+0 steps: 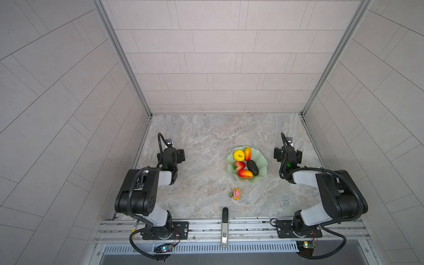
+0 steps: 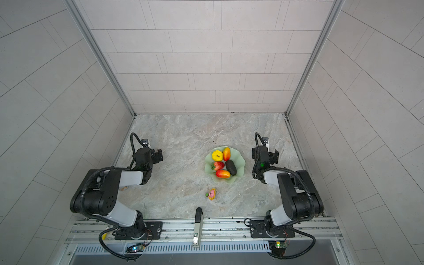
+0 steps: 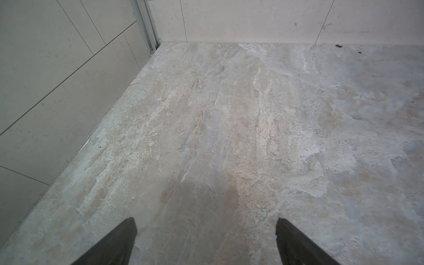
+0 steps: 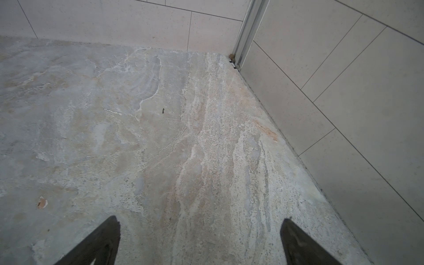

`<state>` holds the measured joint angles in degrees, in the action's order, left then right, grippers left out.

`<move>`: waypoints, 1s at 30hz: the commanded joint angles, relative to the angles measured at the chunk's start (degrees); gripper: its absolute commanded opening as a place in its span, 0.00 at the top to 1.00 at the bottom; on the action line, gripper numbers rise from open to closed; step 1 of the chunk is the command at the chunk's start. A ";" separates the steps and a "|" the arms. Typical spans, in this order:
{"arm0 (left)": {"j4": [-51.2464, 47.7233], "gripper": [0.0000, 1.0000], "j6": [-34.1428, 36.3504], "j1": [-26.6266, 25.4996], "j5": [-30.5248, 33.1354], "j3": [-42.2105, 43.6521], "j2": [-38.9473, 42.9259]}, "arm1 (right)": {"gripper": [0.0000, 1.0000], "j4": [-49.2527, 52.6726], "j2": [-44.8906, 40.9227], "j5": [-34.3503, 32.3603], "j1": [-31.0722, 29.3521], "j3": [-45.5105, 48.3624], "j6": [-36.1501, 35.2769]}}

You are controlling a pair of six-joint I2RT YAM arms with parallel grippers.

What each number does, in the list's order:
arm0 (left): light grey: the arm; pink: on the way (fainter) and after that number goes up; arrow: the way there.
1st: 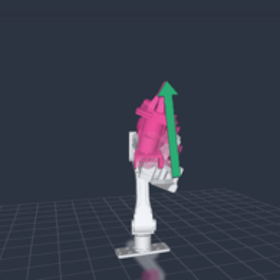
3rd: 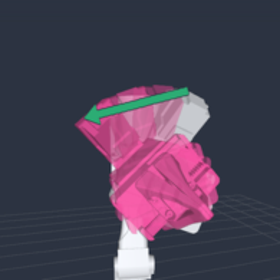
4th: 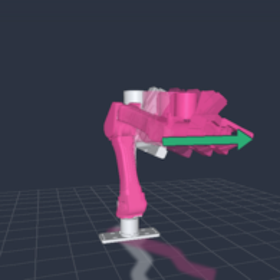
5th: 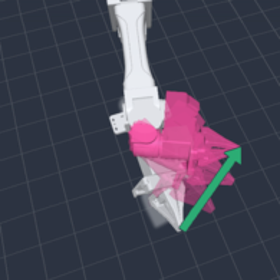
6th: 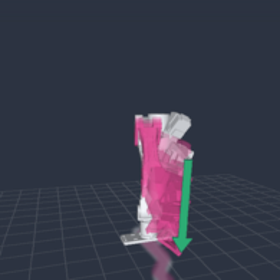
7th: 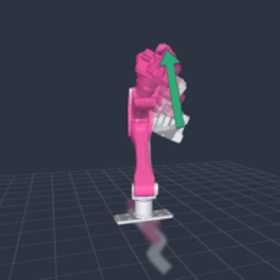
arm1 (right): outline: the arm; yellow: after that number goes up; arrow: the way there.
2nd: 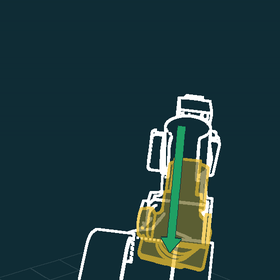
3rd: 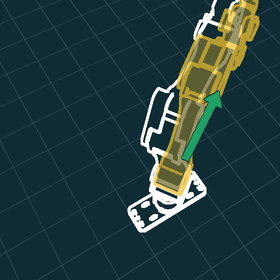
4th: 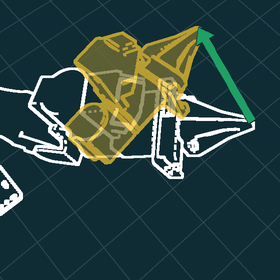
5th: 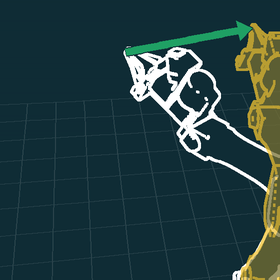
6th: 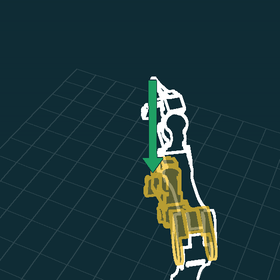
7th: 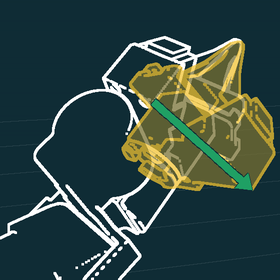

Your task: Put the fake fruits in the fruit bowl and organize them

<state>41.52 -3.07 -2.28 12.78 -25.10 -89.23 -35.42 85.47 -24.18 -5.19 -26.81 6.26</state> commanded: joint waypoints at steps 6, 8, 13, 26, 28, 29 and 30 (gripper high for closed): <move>-0.12 0.00 0.44 -0.26 -0.11 -0.78 1.34 | 0.00 -0.27 -0.17 0.04 0.24 -0.78 0.07; -0.12 0.00 0.48 -0.27 -0.13 -0.76 1.32 | 0.00 -1.99 0.93 3.79 0.18 -0.30 -1.62; -0.12 0.00 0.44 -0.26 -0.12 -0.83 1.33 | 0.00 -5.46 1.82 7.57 0.92 1.07 -2.90; -0.03 0.00 0.43 -0.20 -0.11 -0.74 1.43 | 0.00 -5.01 0.82 7.75 1.12 1.58 -2.22; -0.01 0.00 0.43 -0.30 -0.12 -0.74 1.43 | 0.00 -5.01 0.83 7.75 1.09 1.58 -2.24; -0.03 0.00 0.48 -0.27 -0.13 -0.74 1.43 | 0.00 -4.97 0.75 7.75 1.13 1.59 -2.26; -0.03 0.00 0.44 -0.26 -0.12 -0.74 1.43 | 0.00 -5.01 0.79 7.75 1.07 1.58 -2.22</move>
<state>41.32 -2.94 -2.39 12.64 -25.12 -88.92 -39.46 87.33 -16.69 -4.34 -25.85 4.71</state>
